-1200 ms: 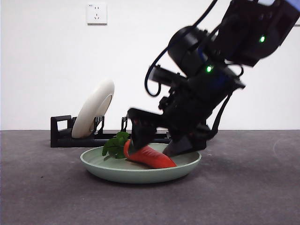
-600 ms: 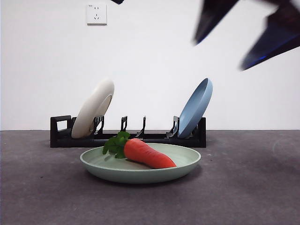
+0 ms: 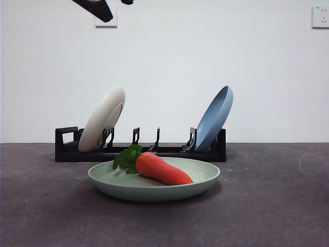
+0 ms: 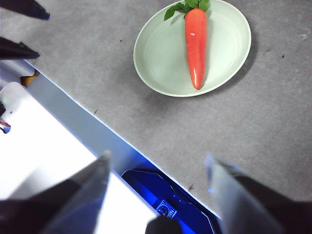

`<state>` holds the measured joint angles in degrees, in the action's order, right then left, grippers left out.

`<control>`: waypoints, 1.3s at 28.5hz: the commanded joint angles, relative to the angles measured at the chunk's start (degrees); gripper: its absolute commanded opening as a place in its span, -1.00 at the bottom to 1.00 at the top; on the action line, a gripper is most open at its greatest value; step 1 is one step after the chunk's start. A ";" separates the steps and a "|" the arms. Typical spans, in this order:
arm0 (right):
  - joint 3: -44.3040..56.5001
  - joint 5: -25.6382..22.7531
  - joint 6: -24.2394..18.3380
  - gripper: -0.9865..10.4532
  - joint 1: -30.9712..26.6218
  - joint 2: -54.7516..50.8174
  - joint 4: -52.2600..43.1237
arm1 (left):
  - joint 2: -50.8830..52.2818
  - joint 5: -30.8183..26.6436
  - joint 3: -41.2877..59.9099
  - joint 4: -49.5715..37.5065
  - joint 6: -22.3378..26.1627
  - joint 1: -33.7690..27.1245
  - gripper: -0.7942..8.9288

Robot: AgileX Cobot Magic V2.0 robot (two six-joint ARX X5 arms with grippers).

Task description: Take the green plate from the plate rack,put the plate on the table,take the carrot from the table,put the carrot in the plate

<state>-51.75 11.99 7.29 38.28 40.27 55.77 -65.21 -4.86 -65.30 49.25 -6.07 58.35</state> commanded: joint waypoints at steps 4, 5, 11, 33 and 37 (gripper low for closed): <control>0.28 -0.07 -0.26 -0.83 0.15 0.09 -0.35 | 0.15 0.72 0.26 -0.17 -0.04 0.07 -0.85; 0.28 -0.11 -0.22 -0.83 0.15 0.15 -0.37 | 0.15 0.66 0.26 -0.20 -0.02 0.07 -0.85; 0.28 -0.11 -0.24 -0.83 0.15 0.15 -0.33 | 0.15 0.52 0.26 -0.37 0.04 0.07 -0.84; 0.28 -0.11 -0.24 -0.83 0.15 0.15 -0.33 | 5.22 -8.26 0.39 -10.78 5.86 -5.73 -0.84; 0.28 -0.11 -0.26 -0.83 0.15 0.15 -0.33 | 9.77 -6.43 0.44 -22.91 11.61 -15.50 -0.84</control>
<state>-51.75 11.97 7.22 38.28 40.42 55.72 -55.96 -11.75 -65.19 28.42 1.91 44.91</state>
